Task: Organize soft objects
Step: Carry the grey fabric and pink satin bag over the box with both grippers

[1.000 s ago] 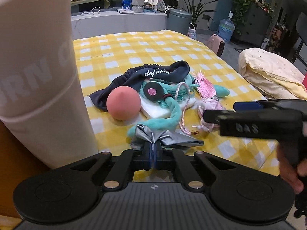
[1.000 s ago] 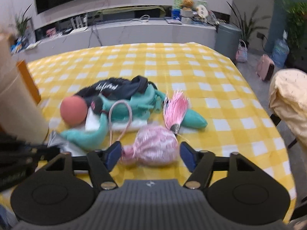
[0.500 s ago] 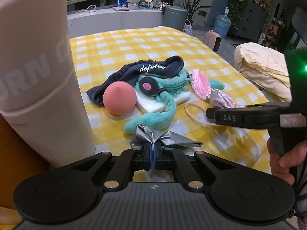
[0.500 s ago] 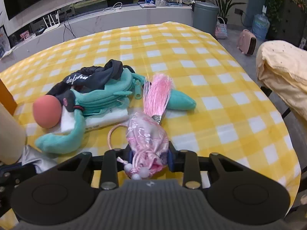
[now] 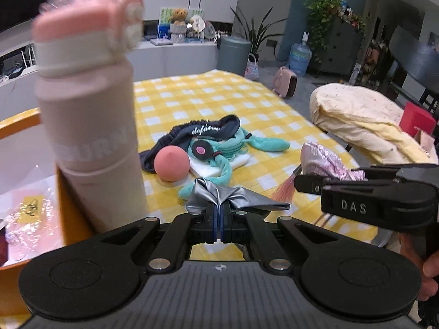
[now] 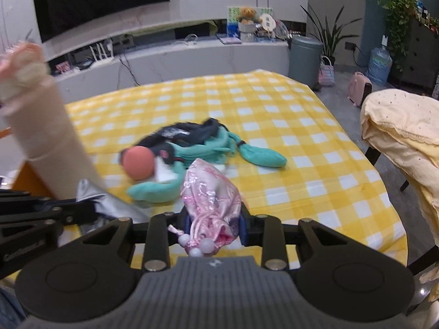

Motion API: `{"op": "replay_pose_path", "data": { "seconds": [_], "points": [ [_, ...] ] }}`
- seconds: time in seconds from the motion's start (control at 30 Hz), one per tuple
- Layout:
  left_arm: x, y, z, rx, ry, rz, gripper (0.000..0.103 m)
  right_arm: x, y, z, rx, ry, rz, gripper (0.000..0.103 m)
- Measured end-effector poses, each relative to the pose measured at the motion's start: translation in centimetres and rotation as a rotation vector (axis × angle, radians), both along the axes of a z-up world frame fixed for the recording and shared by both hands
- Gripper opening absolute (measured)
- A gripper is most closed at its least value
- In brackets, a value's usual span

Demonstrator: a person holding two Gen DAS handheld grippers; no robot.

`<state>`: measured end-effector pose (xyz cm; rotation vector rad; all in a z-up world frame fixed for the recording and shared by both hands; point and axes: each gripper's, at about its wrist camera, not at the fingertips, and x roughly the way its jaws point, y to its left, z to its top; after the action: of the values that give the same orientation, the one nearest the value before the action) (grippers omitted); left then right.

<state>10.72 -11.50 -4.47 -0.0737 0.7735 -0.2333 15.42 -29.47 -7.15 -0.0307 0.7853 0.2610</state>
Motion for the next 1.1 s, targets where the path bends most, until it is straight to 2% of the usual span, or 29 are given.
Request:
{"op": "replay_pose_path", "data": {
  "seconds": [0.33,0.67,0.97,1.1],
  "points": [
    [-4.4,4.2,3.6,-0.056,-0.090,0.069,0.001,-5.7,3.3,4.0,0.037,-0.044,0.095,0.030],
    [-7.6,9.7,5.8,-0.095,-0.174,0.194,0.001,-9.3,8.9,7.5,0.032,-0.126,0.227,0.030],
    [-8.2,14.8,7.6,-0.107,-0.248,0.330,0.001,-10.5,15.3,10.2,0.021,-0.215,0.371,0.030],
    [-7.8,17.0,8.5,-0.080,-0.271,0.387,0.001,-10.4,18.3,11.6,0.011,-0.273,0.430,0.030]
  ]
}}
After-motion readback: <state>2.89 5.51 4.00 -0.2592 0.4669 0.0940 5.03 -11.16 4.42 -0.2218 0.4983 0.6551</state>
